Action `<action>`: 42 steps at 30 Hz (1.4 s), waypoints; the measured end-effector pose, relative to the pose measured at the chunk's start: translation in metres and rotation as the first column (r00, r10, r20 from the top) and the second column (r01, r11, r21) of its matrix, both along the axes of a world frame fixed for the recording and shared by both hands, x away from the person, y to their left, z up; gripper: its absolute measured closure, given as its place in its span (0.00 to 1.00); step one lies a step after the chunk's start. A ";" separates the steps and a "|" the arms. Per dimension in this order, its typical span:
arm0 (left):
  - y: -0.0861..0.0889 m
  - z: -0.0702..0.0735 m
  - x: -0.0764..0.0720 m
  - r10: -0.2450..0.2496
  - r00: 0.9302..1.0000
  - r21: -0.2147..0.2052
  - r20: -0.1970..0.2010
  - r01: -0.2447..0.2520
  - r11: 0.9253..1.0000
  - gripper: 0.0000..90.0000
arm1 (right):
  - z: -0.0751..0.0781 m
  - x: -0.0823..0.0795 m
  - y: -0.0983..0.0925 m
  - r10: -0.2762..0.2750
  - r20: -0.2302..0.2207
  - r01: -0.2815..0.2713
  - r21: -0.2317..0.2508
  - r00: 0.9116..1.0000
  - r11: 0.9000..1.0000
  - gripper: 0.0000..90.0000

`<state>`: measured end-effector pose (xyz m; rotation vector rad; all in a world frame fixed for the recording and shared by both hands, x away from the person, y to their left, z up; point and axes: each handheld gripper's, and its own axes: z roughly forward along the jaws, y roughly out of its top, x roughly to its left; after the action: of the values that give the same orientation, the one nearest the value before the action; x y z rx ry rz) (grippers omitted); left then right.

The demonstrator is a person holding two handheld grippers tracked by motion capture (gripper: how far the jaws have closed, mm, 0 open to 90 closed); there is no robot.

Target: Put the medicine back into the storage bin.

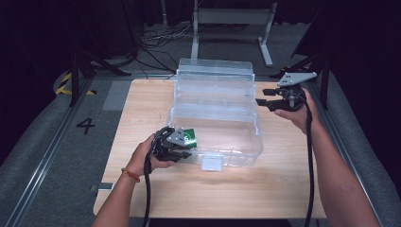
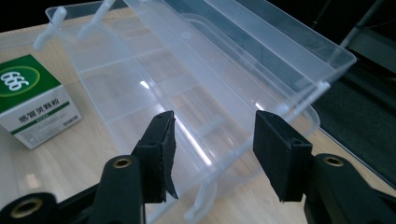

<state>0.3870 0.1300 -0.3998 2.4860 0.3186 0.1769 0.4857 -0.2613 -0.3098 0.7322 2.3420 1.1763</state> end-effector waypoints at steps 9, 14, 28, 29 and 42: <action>-0.002 0.000 -0.003 0.001 1.000 0.003 0.005 -0.001 1.000 0.86 | 0.011 0.044 0.037 0.037 -0.029 -0.037 -0.025 0.999 0.999 0.56; -0.001 0.000 -0.004 0.004 1.000 -0.003 0.004 -0.004 1.000 0.86 | 0.007 0.056 0.048 0.058 -0.072 -0.062 -0.050 0.996 0.997 0.58; -0.001 -0.002 -0.004 0.007 1.000 -0.018 0.004 -0.007 1.000 0.86 | -0.012 0.078 0.064 0.079 -0.156 -0.102 -0.146 0.985 0.984 0.66; -0.001 -0.002 -0.005 0.011 1.000 -0.016 0.003 -0.011 1.000 0.85 | -0.012 0.079 0.065 0.084 -0.163 -0.110 -0.158 0.983 0.981 0.67; -0.002 -0.005 -0.007 0.024 1.000 -0.054 -0.009 -0.025 0.998 0.85 | -0.006 0.079 0.077 0.184 -0.171 -0.226 -0.270 0.968 0.936 0.90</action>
<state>0.3805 0.1278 -0.4052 2.4309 0.3530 0.1664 0.5649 -0.1840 -0.3156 0.4920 2.6891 0.8541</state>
